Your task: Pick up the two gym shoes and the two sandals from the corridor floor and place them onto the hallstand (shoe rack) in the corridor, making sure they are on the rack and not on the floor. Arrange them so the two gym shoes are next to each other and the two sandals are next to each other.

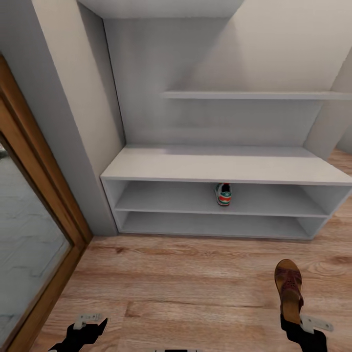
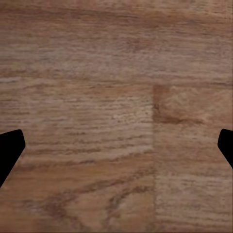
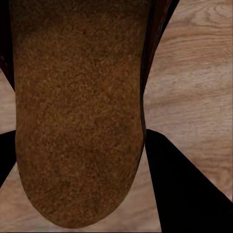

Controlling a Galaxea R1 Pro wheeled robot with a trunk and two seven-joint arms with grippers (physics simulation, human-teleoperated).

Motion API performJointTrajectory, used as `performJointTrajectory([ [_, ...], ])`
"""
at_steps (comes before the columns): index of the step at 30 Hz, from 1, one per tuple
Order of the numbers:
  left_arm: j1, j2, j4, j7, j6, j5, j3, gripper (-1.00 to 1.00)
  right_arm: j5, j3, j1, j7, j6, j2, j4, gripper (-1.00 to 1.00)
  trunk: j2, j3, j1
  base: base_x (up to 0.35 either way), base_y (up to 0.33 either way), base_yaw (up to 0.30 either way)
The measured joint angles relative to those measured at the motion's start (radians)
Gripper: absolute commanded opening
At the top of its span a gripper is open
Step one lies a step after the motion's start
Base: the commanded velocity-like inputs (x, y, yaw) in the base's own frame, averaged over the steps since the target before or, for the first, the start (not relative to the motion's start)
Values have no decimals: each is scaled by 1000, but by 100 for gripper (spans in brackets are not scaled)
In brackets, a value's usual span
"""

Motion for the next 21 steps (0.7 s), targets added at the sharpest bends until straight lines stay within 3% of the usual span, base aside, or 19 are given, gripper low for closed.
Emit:
performJointTrajectory([
  [10,0,-1,-1,3,0,-1,0,100,2,3,0,-3,1,12,0,-100,0,0,0,47,283,0],
  [16,0,-2,0,3,0,-2,1,100,4,2,0,-31,2,62,-6,-100,0,0,0,32,73,0],
  [21,0,-5,1,3,0,-5,0,100,3,2,0,-139,2,90,-7,-100,0,0,0,5,11,0],
])
